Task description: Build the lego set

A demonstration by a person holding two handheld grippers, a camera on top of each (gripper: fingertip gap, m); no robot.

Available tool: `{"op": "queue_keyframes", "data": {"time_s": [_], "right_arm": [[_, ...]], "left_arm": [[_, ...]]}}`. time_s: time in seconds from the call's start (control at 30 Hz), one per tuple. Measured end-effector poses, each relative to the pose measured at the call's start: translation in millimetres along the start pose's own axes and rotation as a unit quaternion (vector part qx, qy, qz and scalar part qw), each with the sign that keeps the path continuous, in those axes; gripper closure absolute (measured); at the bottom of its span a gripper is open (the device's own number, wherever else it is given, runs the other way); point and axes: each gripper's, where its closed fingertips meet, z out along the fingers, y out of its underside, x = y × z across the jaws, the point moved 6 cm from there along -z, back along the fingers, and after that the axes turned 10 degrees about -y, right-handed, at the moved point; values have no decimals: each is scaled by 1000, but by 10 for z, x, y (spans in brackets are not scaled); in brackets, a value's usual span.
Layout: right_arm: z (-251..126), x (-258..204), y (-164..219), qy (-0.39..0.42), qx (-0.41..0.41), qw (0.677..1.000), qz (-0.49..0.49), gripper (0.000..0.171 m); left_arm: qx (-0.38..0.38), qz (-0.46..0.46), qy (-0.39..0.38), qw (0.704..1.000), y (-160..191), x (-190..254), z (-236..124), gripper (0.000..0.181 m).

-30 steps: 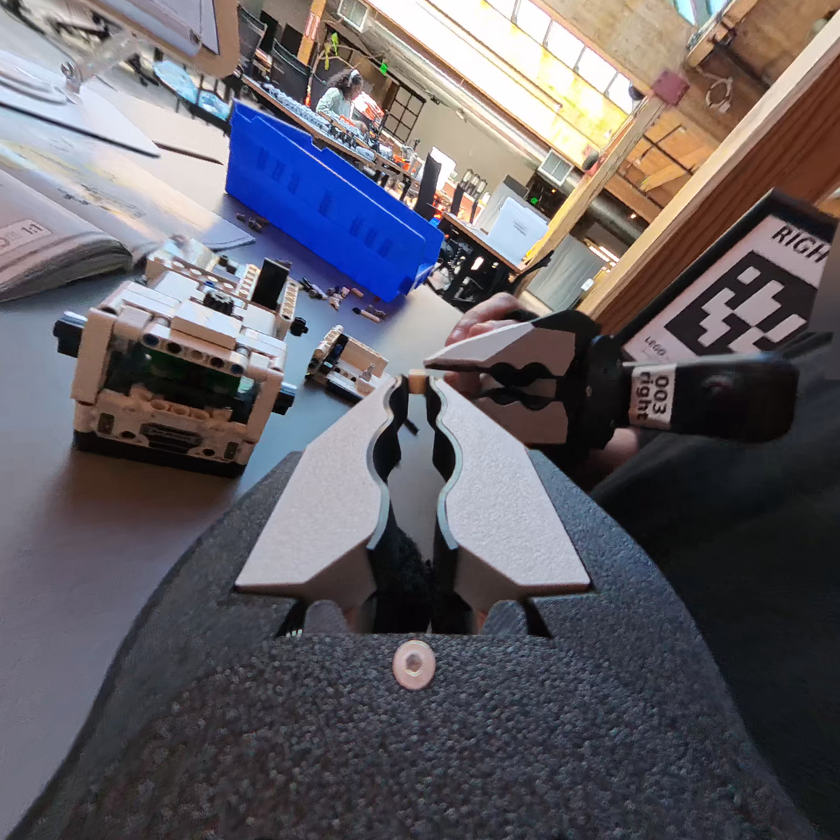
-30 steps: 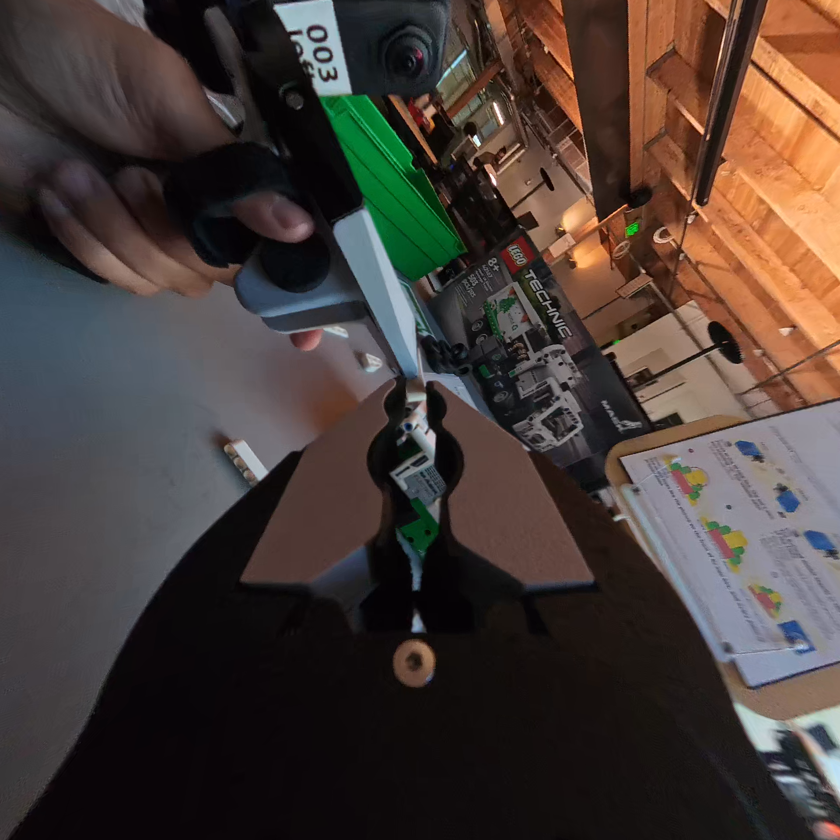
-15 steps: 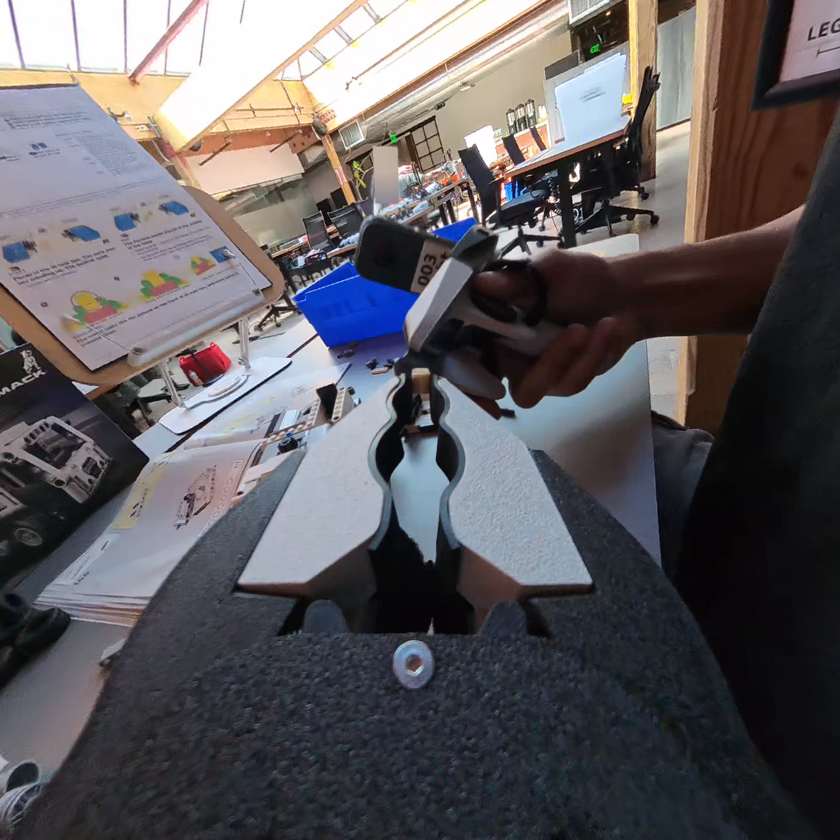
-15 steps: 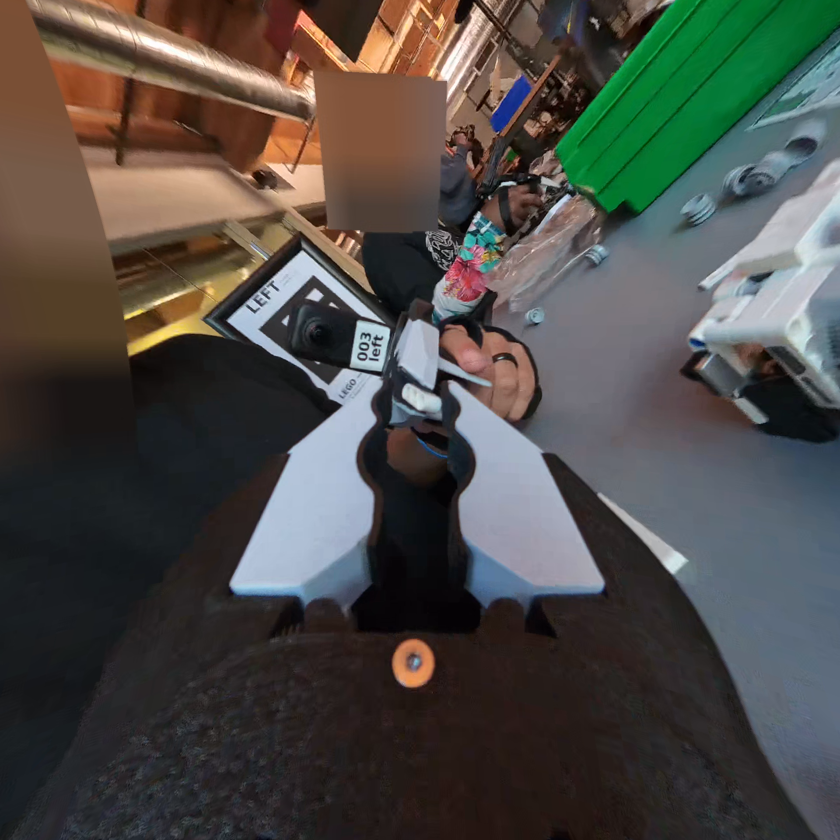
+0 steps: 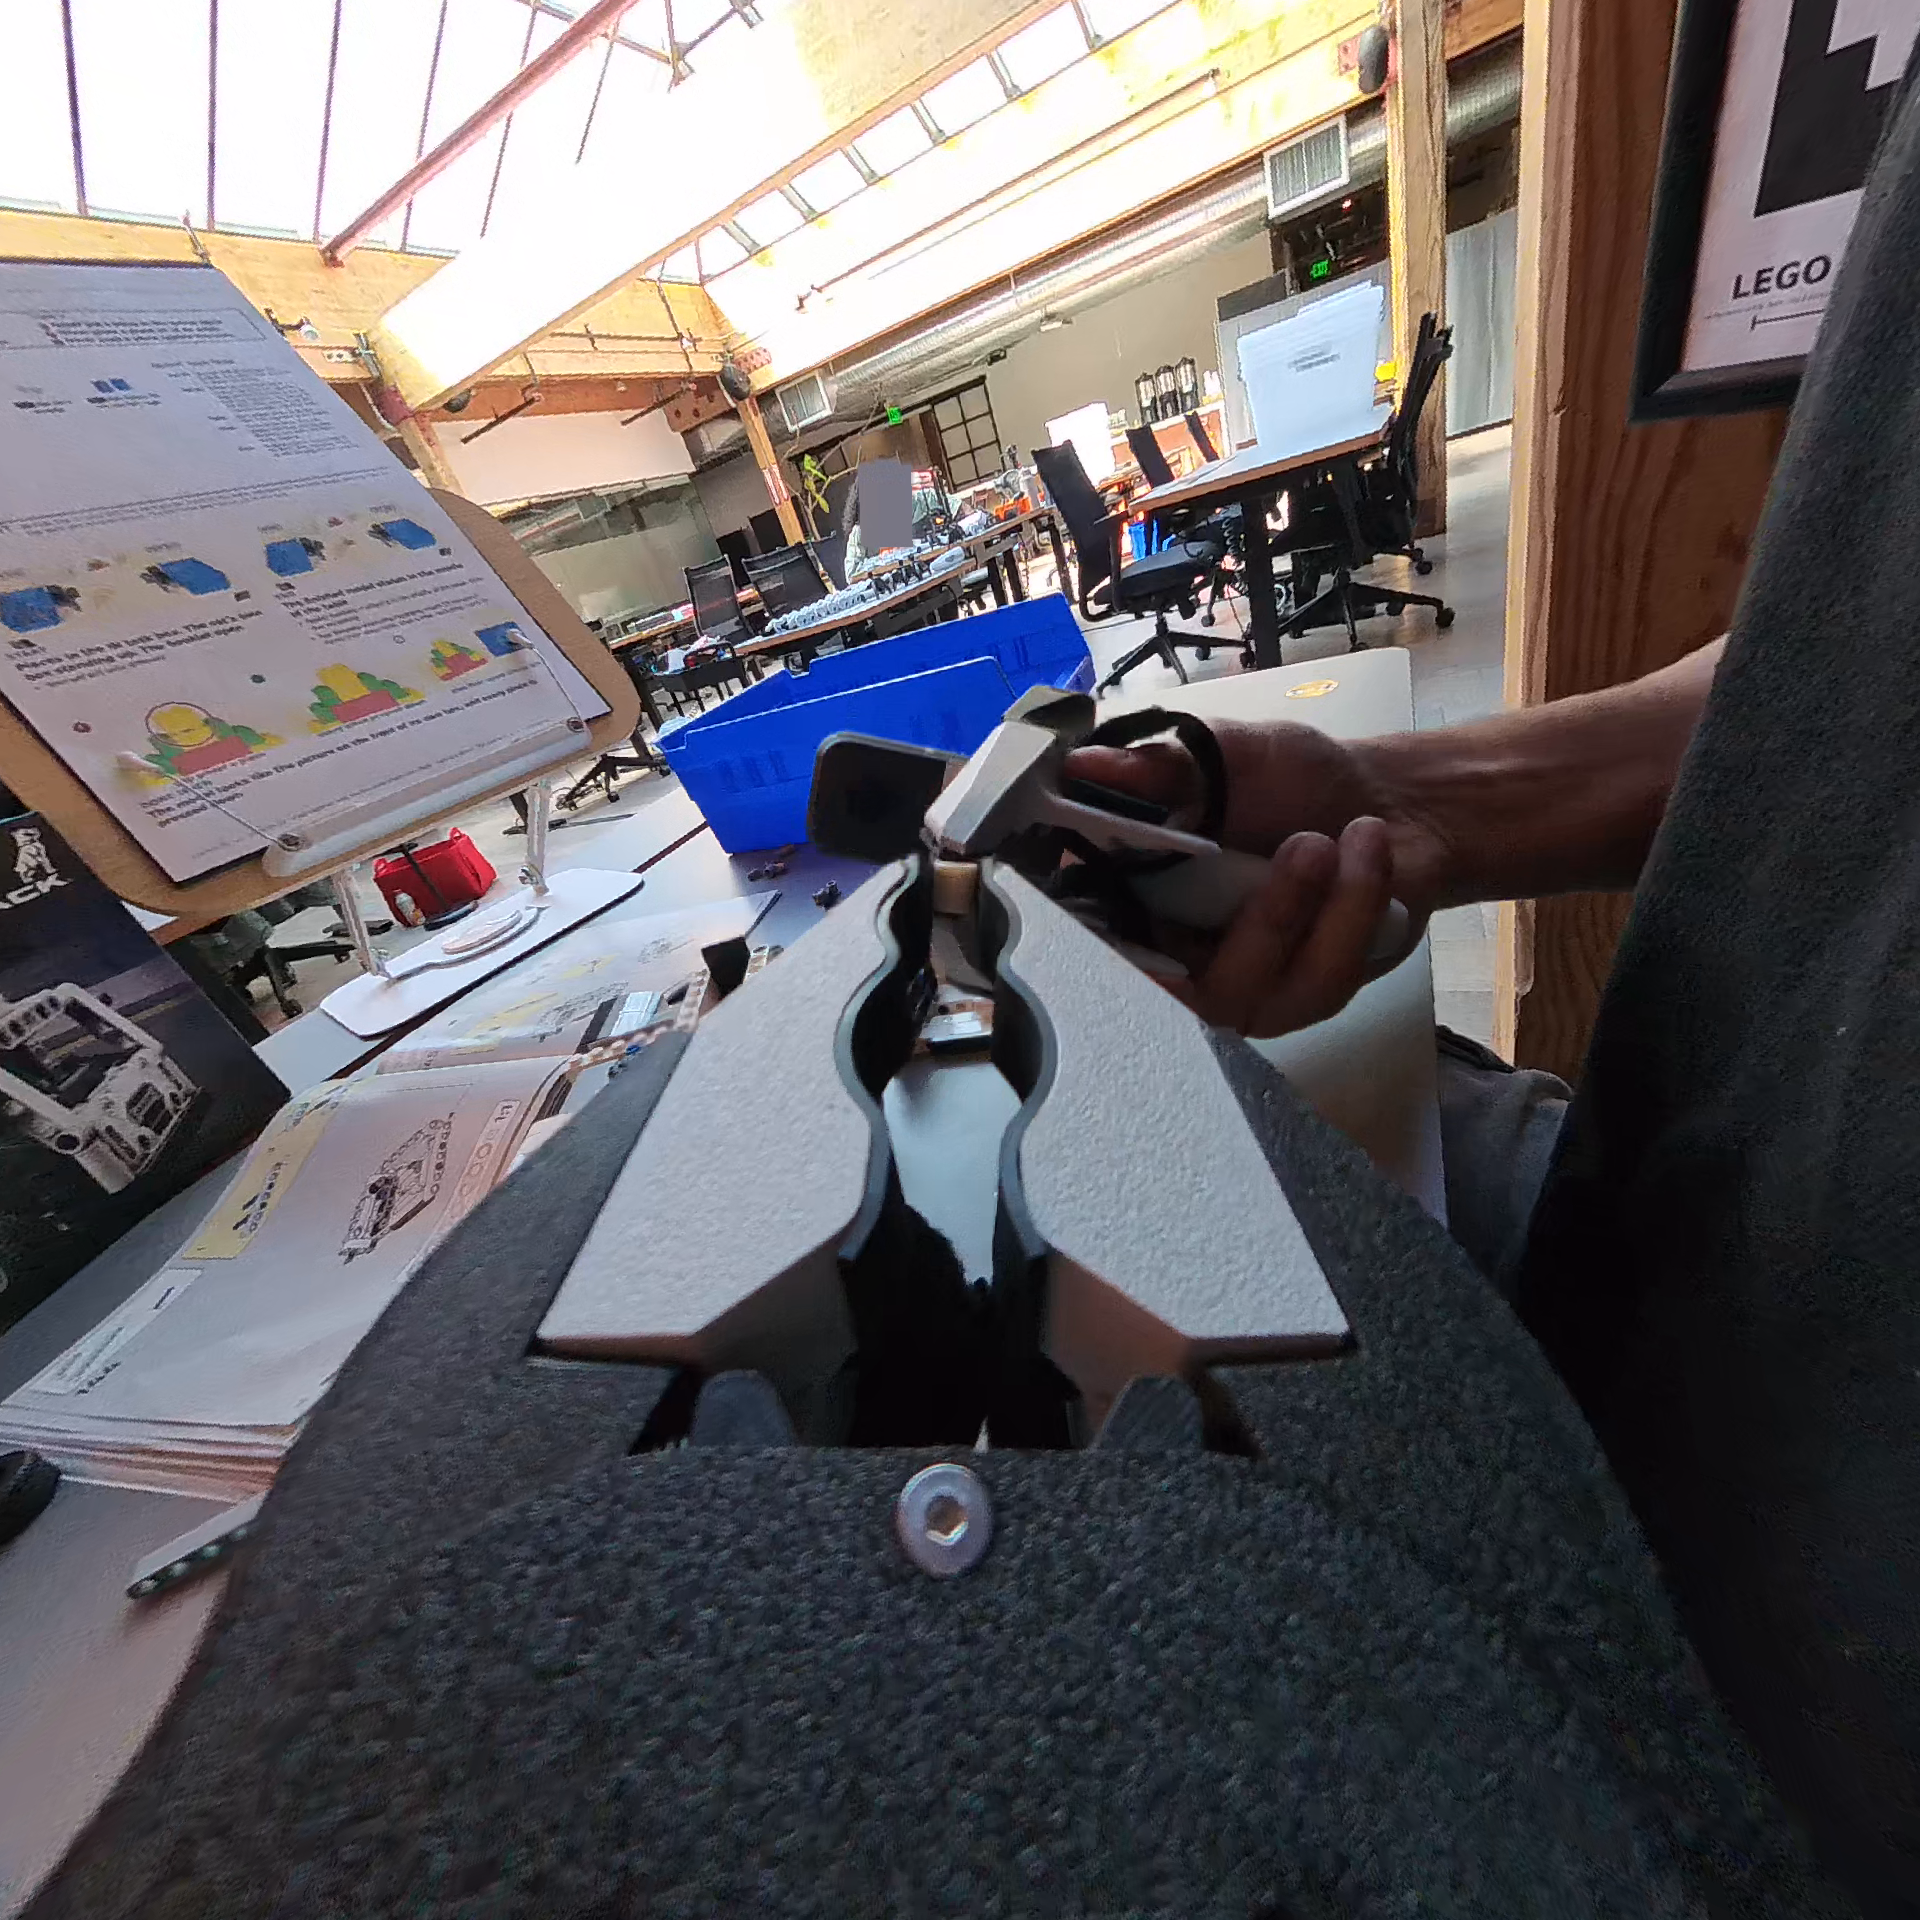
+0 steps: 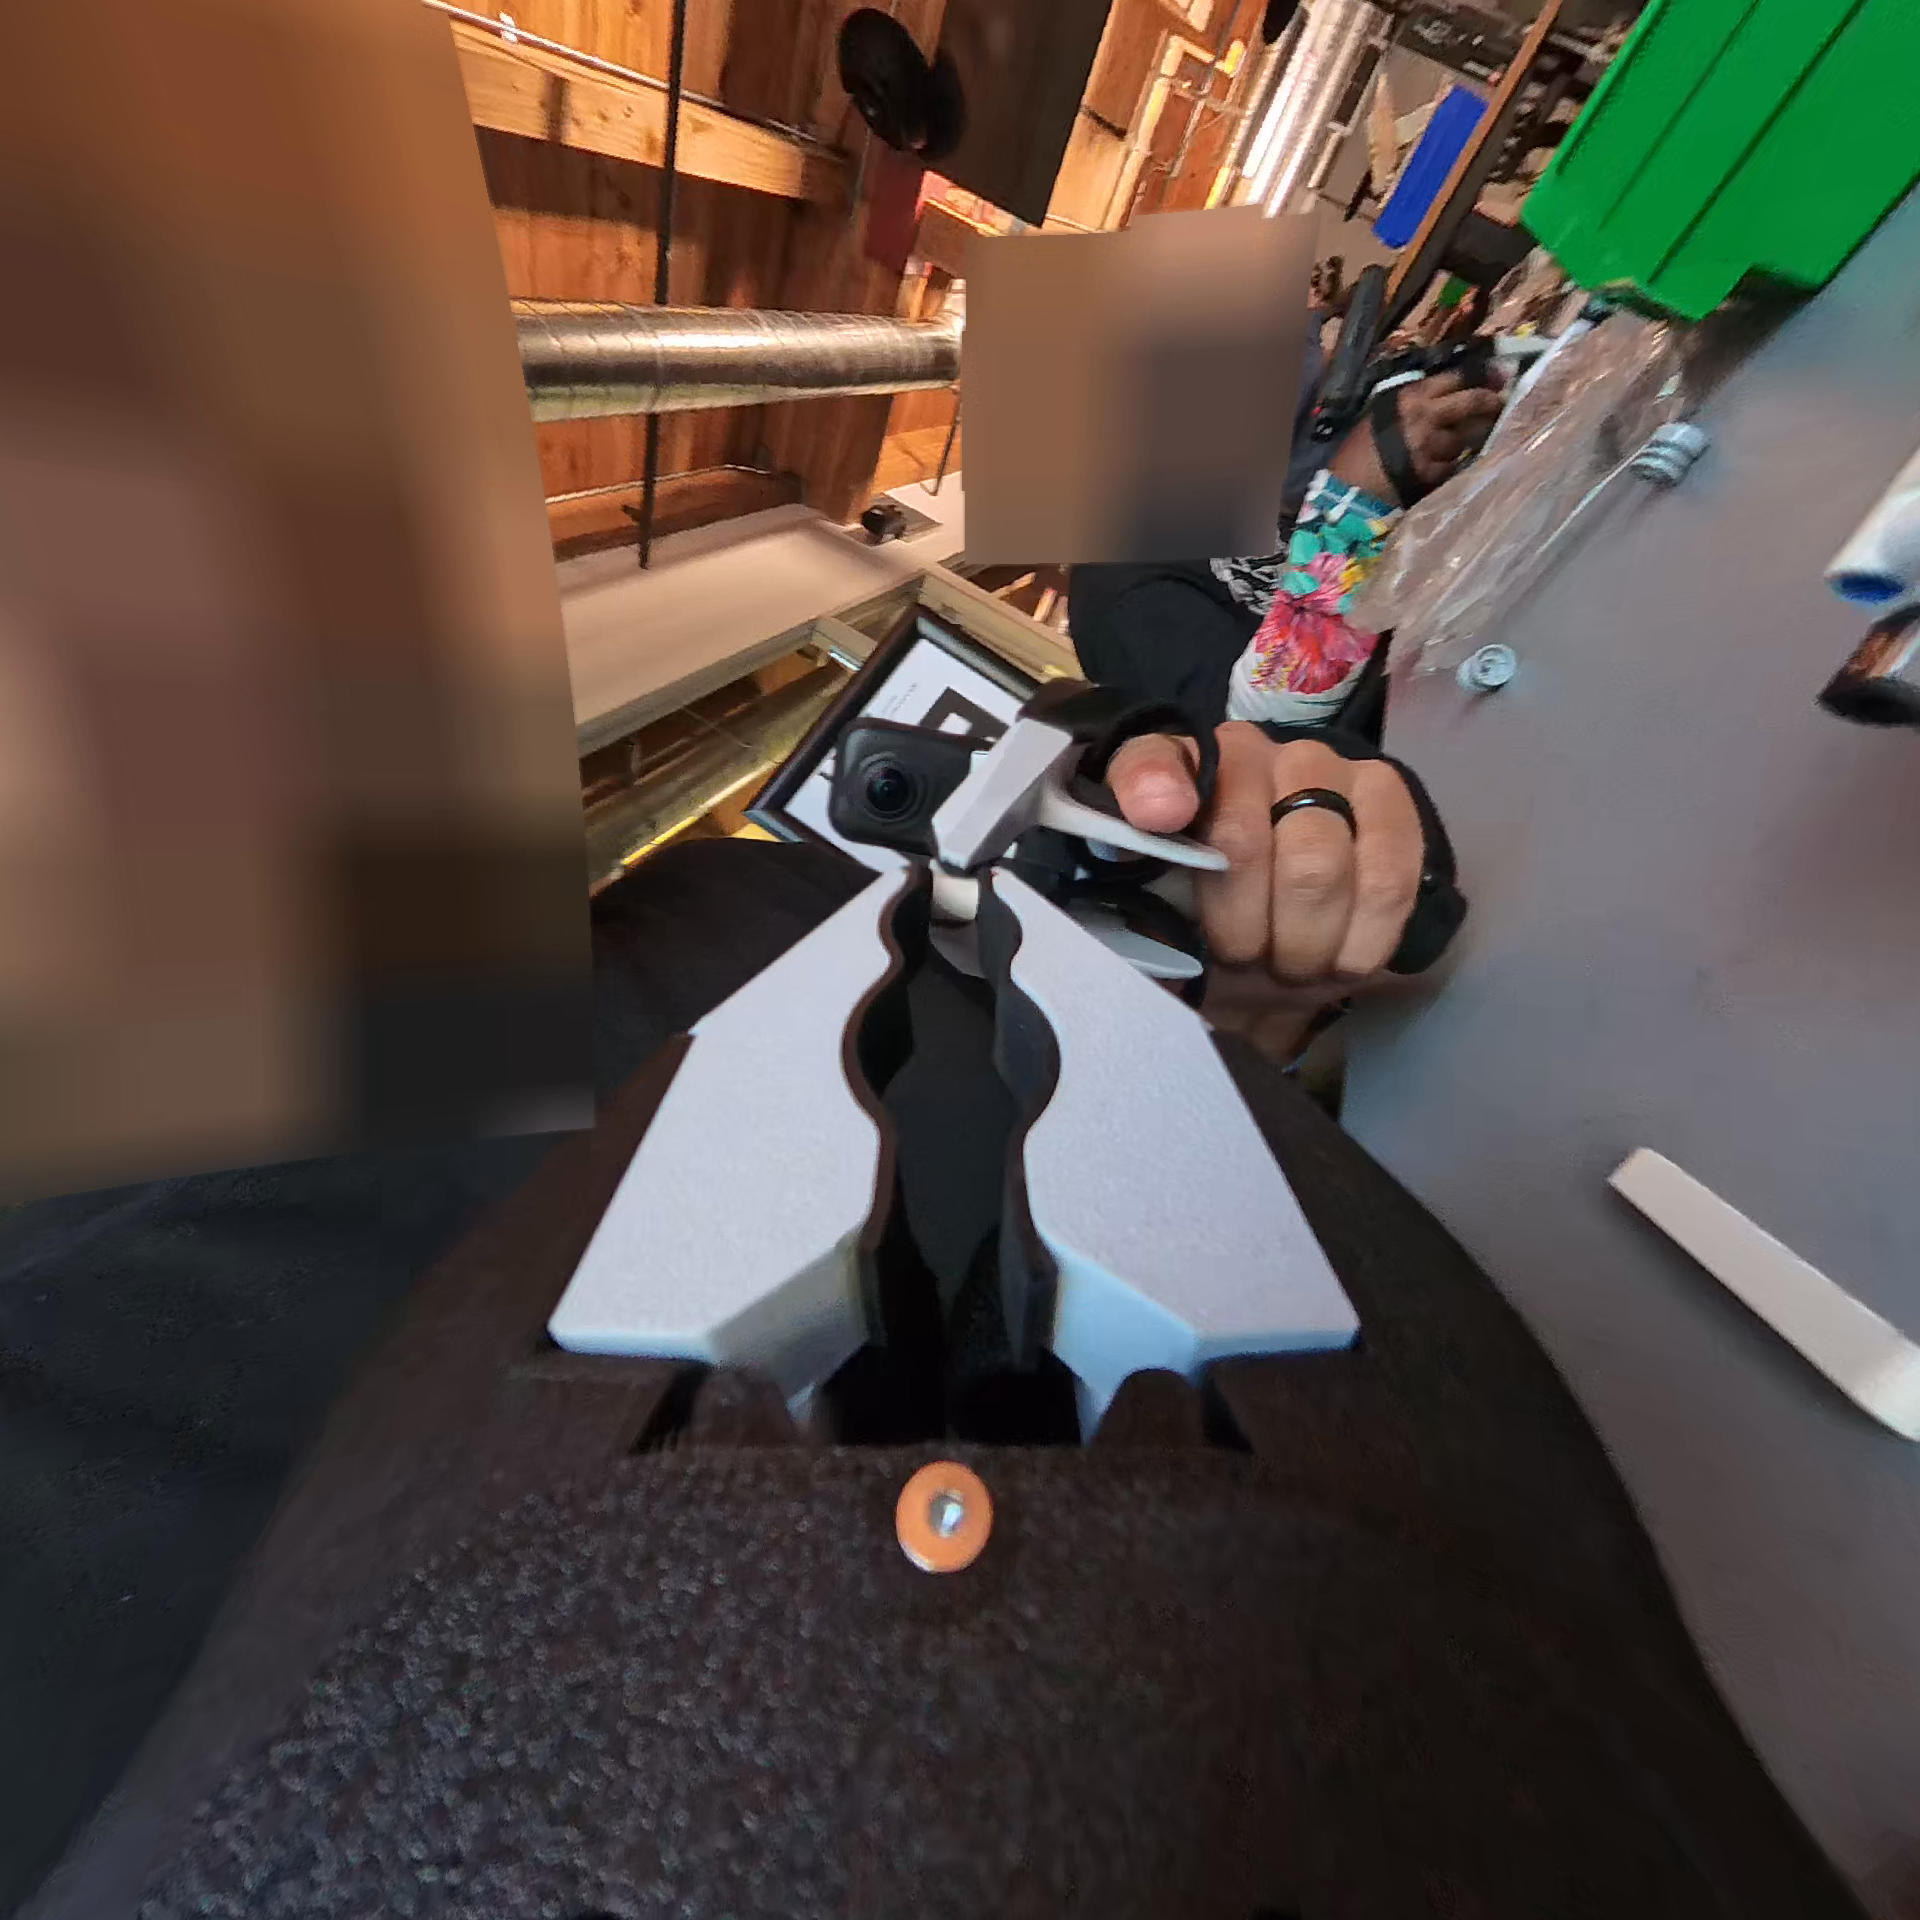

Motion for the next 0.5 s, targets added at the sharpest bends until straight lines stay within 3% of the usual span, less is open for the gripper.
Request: {"op": "queue_keyframes", "data": {"time_s": [0.5], "right_arm": [[45,-15,49,-79,19,996,44,163]], "left_arm": [[12,3,-9,1000,-97,24,-16,175]]}}
